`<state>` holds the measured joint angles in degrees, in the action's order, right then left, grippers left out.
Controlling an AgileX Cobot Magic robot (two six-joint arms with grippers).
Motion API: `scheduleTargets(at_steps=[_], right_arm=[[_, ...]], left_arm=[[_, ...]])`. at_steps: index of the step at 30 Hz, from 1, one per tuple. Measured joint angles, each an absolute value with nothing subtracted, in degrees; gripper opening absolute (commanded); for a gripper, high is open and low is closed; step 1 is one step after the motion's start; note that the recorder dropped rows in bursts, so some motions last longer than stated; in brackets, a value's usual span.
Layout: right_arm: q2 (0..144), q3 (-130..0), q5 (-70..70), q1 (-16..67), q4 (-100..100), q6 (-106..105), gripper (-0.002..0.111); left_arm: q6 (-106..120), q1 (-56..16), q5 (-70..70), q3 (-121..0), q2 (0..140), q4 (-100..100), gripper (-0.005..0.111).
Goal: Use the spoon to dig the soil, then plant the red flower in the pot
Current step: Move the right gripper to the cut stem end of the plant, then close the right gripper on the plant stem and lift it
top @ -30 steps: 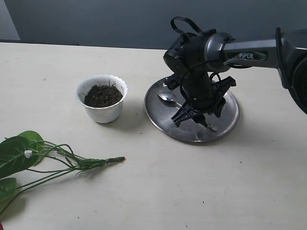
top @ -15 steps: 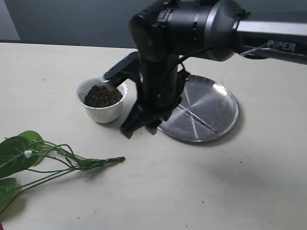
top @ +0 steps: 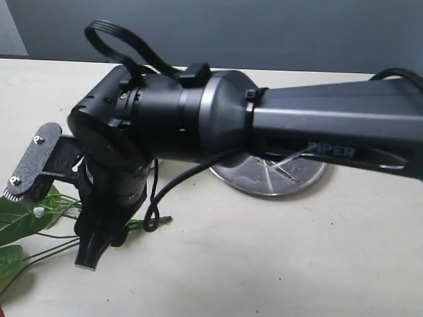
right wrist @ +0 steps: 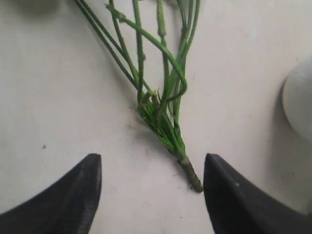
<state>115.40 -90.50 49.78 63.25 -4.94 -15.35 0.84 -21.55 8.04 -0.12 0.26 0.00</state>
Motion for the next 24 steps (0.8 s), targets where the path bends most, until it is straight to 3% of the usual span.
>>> scheduleTargets(at_steps=[24], right_arm=[[121.45,-90.50,41.86,63.37,-7.28,-22.20,0.055]], left_arm=[[0.84,-21.55,8.04,-0.12,0.26,0.00,0.001]])
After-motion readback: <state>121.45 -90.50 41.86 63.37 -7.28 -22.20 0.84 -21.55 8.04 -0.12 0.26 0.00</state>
